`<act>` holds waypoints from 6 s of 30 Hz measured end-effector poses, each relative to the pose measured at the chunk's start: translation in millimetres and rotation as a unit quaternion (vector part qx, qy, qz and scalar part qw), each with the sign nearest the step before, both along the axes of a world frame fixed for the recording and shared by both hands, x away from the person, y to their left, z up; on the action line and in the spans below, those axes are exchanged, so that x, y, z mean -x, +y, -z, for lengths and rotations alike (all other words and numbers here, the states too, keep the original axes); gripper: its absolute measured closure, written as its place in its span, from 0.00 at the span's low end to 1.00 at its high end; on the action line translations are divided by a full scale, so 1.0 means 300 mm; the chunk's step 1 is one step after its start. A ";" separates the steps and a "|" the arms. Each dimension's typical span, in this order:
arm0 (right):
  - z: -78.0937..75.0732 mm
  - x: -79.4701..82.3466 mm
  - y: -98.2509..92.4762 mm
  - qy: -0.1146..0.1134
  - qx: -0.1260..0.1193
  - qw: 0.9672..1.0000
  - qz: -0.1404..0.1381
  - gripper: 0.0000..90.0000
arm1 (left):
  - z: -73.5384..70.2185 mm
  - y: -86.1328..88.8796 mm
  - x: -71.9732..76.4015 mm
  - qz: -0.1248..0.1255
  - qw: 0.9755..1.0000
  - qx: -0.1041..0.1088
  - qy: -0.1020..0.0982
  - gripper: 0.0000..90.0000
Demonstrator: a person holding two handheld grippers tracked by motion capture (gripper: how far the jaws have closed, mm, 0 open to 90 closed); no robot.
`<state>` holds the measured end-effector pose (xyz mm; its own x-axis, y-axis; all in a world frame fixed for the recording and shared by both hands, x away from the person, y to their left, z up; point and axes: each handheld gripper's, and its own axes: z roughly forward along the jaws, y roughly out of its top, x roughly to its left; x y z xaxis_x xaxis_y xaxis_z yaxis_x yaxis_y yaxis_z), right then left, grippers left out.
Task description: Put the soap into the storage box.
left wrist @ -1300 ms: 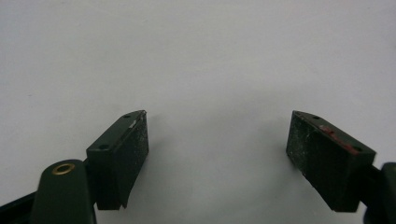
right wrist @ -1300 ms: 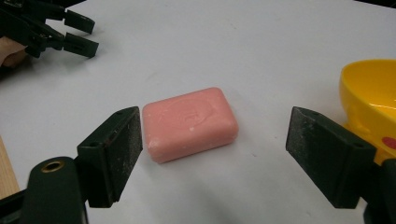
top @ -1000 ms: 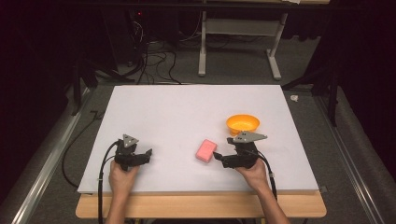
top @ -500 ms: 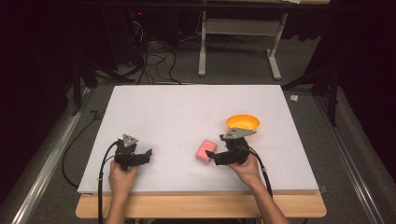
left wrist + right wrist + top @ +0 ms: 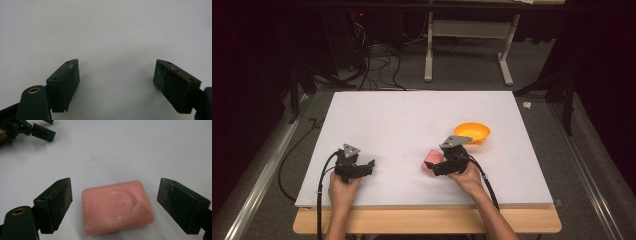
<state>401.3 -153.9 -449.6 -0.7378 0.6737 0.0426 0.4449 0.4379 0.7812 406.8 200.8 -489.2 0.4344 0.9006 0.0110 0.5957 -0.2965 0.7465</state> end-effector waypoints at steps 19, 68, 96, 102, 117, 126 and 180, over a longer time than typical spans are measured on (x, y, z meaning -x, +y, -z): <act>0.080 -0.039 0.037 0.014 0.045 0.999 -0.017 0.13 | -0.001 -0.001 0.001 0.001 1.000 -0.003 -0.001 0.24; 0.048 0.017 -0.011 0.014 0.026 1.000 -0.004 0.15 | 0.000 -0.001 0.001 0.000 1.000 -0.002 -0.001 0.24; 0.029 0.115 -0.211 0.025 -0.009 0.997 0.068 0.15 | -0.001 -0.002 0.002 0.001 1.000 -0.005 -0.002 0.24; 0.023 0.133 -0.249 0.023 -0.010 0.996 0.082 0.15 | -0.001 -0.002 0.002 0.001 1.000 -0.005 -0.001 0.24; 0.006 0.168 -0.326 0.018 -0.022 0.993 0.114 0.15 | -0.002 -0.002 0.003 0.001 1.000 -0.006 -0.001 0.24; -0.010 0.178 -0.373 0.019 -0.039 0.989 0.140 0.15 | -0.002 -0.002 0.003 0.001 1.000 -0.006 -0.001 0.24; -0.147 0.056 -0.410 0.036 -0.040 0.970 0.237 0.15 | -0.001 0.001 -0.001 0.001 1.000 0.000 0.002 0.24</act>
<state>384.4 -276.9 -405.5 -0.3386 0.9290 0.1496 0.6367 0.1092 0.7633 407.0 201.2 -489.0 0.4363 0.8998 0.0092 0.5984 -0.2977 0.7438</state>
